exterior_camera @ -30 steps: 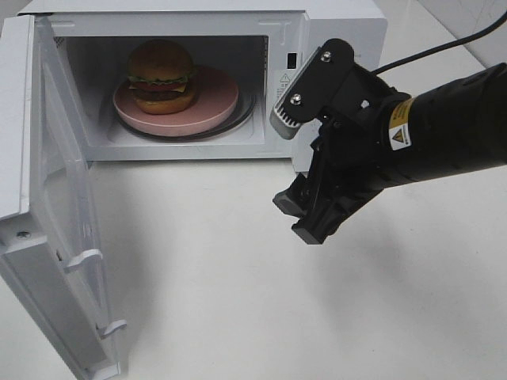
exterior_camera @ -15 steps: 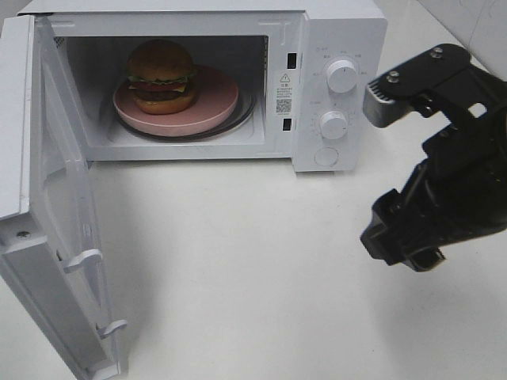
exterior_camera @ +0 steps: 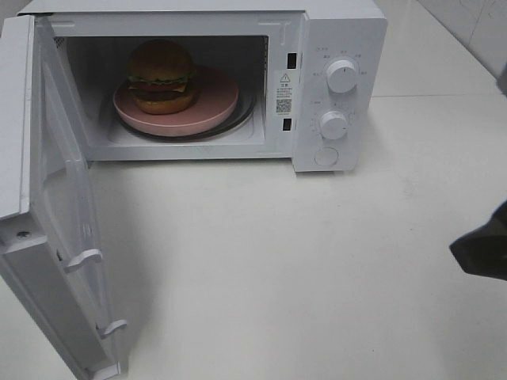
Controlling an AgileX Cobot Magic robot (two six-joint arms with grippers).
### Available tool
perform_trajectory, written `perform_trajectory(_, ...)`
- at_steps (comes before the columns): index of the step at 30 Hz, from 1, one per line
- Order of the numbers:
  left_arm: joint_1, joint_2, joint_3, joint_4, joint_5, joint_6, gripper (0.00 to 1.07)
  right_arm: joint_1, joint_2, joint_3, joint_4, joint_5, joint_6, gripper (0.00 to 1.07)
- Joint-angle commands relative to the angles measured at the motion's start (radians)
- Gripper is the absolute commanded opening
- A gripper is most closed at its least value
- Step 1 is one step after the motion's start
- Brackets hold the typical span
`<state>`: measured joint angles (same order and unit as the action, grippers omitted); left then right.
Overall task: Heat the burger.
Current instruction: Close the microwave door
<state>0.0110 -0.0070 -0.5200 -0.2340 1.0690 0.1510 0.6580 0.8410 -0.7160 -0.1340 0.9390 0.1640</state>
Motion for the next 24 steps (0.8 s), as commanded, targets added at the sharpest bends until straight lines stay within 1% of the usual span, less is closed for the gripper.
perform_trajectory(1,-0.004,-0.014,0.002,0.001,0.006,0.0,1.0,-0.006,-0.084,0.04,-0.007,0.055,0.009,0.76)
perform_trajectory(2,-0.004,-0.014,0.002,0.001,0.006,0.0,1.0,-0.006,-0.084,0.04,-0.007,0.055,0.009,0.76)
perform_trajectory(3,-0.004,-0.014,0.002,0.001,0.006,0.0,1.0,-0.006,-0.152,0.071,-0.007,0.059,0.009,0.76)
perform_trajectory(4,-0.004,-0.014,0.002,0.001,0.006,0.0,1.0,-0.006,-0.152,0.071,-0.007,0.059,0.009,0.76)
perform_trajectory(6,-0.004,-0.014,0.002,0.001,0.006,0.0,1.0,-0.007,-0.251,0.116,-0.007,0.062,0.009,0.76)
perform_trajectory(8,-0.004,-0.014,0.002,0.001,0.006,0.0,1.0,-0.014,-0.273,0.129,-0.005,0.062,0.009,0.76)
perform_trajectory(9,-0.004,-0.014,0.002,0.001,0.006,0.0,1.0,-0.047,-0.315,0.146,0.001,0.078,0.009,0.76)
perform_trajectory(10,-0.004,-0.014,0.002,0.001,0.006,0.0,1.0,-0.047,-0.315,0.146,0.001,0.078,0.009,0.76)
perform_trajectory(11,-0.004,-0.014,0.002,0.001,0.006,0.0,1.0,-0.097,-0.354,0.154,0.0,0.1,0.006,0.76)
perform_trajectory(12,-0.004,-0.014,0.002,0.001,0.006,0.0,1.0,-0.097,-0.354,0.154,0.0,0.1,0.006,0.76)
perform_trajectory(13,-0.004,-0.014,0.002,0.001,0.006,0.0,1.0,-0.129,-0.368,0.157,-0.001,0.109,0.001,0.76)
perform_trajectory(14,-0.004,-0.014,0.002,0.001,0.006,0.0,1.0,-0.191,-0.407,0.164,0.0,0.124,-0.03,0.76)
perform_trajectory(15,-0.004,-0.014,0.002,0.001,0.006,0.0,1.0,-0.191,-0.407,0.164,0.0,0.124,-0.03,0.76)
perform_trajectory(16,-0.004,-0.014,0.002,0.001,0.006,0.0,1.0,-0.214,-0.424,0.165,0.001,0.13,-0.051,0.76)
perform_trajectory(17,-0.004,-0.014,0.002,0.001,0.006,0.0,1.0,-0.262,-0.463,0.173,0.001,0.132,-0.087,0.76)
perform_trajectory(18,-0.004,-0.014,0.002,0.001,0.006,0.0,1.0,-0.262,-0.463,0.173,0.001,0.132,-0.087,0.76)
perform_trajectory(20,-0.004,-0.014,0.002,0.001,0.006,0.0,1.0,-0.326,-0.533,0.183,0.004,0.127,-0.104,0.76)
perform_trajectory(21,-0.004,-0.014,0.002,0.001,0.006,0.0,1.0,-0.326,-0.533,0.183,0.004,0.127,-0.104,0.76)
perform_trajectory(22,-0.004,-0.014,0.002,0.001,0.006,0.0,1.0,-0.352,-0.572,0.183,0.022,0.12,-0.103,0.76)
perform_trajectory(24,-0.004,-0.014,0.002,0.001,0.006,0.0,1.0,-0.364,-0.592,0.183,0.036,0.114,-0.101,0.76)
